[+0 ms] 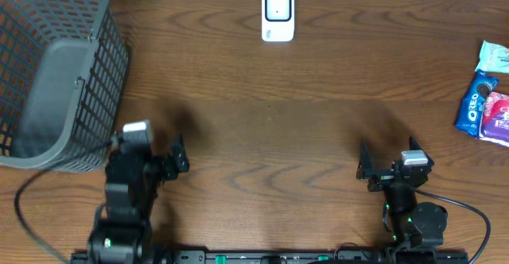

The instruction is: Scan the item barcode

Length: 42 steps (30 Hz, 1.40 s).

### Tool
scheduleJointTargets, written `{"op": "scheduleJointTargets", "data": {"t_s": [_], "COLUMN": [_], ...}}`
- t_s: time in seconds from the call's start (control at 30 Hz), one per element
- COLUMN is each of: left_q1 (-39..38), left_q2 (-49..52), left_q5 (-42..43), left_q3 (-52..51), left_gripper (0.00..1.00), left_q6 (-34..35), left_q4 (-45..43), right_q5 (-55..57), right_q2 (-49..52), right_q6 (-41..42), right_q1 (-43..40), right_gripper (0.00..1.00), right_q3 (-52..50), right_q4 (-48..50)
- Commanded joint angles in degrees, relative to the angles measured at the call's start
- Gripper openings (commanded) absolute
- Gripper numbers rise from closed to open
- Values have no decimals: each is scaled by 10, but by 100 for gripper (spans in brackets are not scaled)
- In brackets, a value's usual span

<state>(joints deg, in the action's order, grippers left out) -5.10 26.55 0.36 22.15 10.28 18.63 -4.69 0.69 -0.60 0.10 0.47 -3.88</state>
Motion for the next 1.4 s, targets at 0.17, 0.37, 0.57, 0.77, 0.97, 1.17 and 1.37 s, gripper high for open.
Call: {"op": "scheduleJointTargets", "data": {"t_s": [0.17,0.37,0.57,0.77,0.97,1.17,1.37], "left_q1": [4,4,4,4,4,4,4], "left_q2": [-148,-232,-264,-265,-265,-265,-265], "left_q5": [8,18,37,44,46,42,20], "left_q3": [-83,-144,-200,-219,-219,-219,-219], "left_gripper": [98,98,98,98,98,98,98], "left_q6": [-17,-17,-17,-24,-43,-47,-76], "left_q4": [-15,-71,-176,-239,-180,-148,-144], "right_q5": [-3,-3,-3,-3,-3,-3,-3], "right_q2": [-4,-4,-4,-4,-4,-4,-4], "right_q6": [8,8,8,8,8,8,8], "right_q1": [-4,-4,-4,-4,-4,-4,-4], "right_gripper": [99,99,99,99,99,99,99], "right_q3": [-1,-1,-1,-1,-1,-1,-1], "right_q4": [-2,-2,-2,-2,-2,-2,-2]}}
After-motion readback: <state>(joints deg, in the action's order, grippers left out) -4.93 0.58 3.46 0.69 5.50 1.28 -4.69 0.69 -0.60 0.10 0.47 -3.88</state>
